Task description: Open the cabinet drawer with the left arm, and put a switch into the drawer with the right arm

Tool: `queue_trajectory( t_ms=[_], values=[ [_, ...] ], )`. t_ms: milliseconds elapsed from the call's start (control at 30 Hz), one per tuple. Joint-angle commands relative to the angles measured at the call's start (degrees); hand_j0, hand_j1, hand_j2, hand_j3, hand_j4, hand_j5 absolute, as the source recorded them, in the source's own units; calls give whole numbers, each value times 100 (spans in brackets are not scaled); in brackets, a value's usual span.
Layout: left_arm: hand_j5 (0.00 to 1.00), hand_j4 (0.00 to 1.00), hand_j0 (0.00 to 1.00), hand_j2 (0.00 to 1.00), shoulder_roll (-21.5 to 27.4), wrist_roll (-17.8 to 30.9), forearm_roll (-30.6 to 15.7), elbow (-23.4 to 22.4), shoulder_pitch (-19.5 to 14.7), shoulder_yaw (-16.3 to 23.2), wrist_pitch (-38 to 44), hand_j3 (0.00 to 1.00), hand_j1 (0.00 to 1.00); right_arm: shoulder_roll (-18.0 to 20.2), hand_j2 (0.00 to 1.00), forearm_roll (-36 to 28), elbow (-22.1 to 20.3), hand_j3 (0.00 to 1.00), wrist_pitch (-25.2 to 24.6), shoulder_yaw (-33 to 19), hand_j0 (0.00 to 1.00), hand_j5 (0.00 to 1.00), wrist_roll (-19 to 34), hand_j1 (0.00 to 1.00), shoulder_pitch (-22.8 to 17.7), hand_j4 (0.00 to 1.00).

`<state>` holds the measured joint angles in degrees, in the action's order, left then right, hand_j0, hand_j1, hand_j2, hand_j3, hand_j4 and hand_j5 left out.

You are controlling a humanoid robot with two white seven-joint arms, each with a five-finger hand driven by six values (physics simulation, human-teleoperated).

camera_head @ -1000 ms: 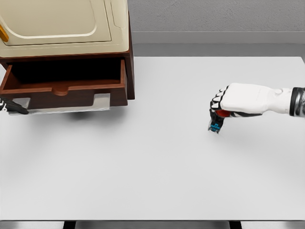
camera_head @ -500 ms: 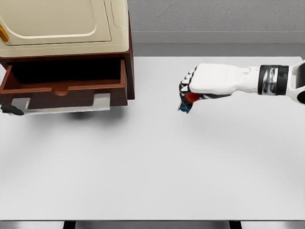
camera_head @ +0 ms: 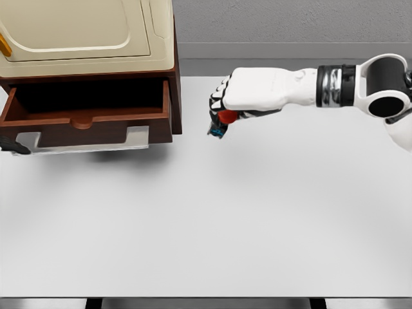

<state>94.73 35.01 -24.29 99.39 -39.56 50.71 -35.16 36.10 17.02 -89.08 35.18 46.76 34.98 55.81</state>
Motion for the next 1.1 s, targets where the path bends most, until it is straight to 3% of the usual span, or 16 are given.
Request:
queue_trajectory(
  t_ms=[0, 333, 633, 800, 1067],
  values=[
    [100, 100, 100, 100, 1, -1, -41, 2, 1, 1, 16, 100, 100, -147, 41, -41, 5, 41, -18, 53, 41, 41, 2, 41, 0, 41],
    [100, 100, 100, 100, 1, -1, -41, 10, 1, 1, 16, 100, 100, -429, 42, -49, 163, 42, -18, 211, 42, 42, 2, 42, 501, 42],
    [100, 100, 100, 100, 1, -1, -32, 19, 1, 1, 16, 100, 100, -1000, 42, -49, 805, 42, -18, 307, 42, 42, 2, 42, 1046, 42],
    [100, 100, 100, 100, 1, -1, -24, 28, 1, 1, 16, 100, 100, -1334, 42, -58, 858, 42, -18, 439, 42, 42, 2, 42, 1327, 42],
    [100, 100, 100, 100, 1, -1, -15, 37, 1, -8, 16, 100, 100, -2353, 42, -41, 2079, 42, -18, 694, 42, 42, 2, 42, 1802, 42]
  ],
)
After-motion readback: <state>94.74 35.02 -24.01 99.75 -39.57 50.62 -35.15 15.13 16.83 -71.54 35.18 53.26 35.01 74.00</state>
